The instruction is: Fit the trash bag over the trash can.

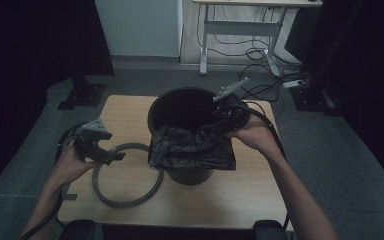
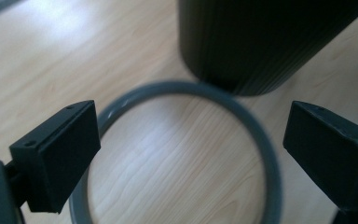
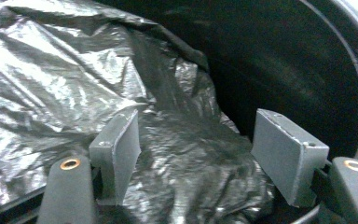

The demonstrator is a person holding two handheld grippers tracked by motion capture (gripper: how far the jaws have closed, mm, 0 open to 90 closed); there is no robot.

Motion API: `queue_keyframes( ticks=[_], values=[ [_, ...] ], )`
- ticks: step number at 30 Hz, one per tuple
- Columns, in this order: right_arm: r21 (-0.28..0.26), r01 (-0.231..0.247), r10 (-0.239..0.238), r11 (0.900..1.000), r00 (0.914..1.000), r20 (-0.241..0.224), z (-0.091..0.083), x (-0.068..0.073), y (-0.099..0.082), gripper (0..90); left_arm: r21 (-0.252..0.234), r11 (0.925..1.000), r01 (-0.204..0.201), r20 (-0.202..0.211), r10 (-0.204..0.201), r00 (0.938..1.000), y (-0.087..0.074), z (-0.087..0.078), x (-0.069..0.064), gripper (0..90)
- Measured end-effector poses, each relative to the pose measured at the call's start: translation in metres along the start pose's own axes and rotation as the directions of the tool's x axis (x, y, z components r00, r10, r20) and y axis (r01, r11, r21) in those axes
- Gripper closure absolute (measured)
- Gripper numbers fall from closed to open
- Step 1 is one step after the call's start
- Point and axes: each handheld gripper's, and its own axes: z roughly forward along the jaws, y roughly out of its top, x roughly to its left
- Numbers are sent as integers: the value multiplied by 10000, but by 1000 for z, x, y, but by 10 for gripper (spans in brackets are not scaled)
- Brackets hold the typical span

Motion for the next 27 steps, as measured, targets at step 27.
queue_keyframes(
  ticks=[27],
  values=[
    [226,1083,-1047,9939,9866,-1250,-4,47,9,354,-350,9475,-3179,905,3198,9432,137,-30,-91,56]
  ],
)
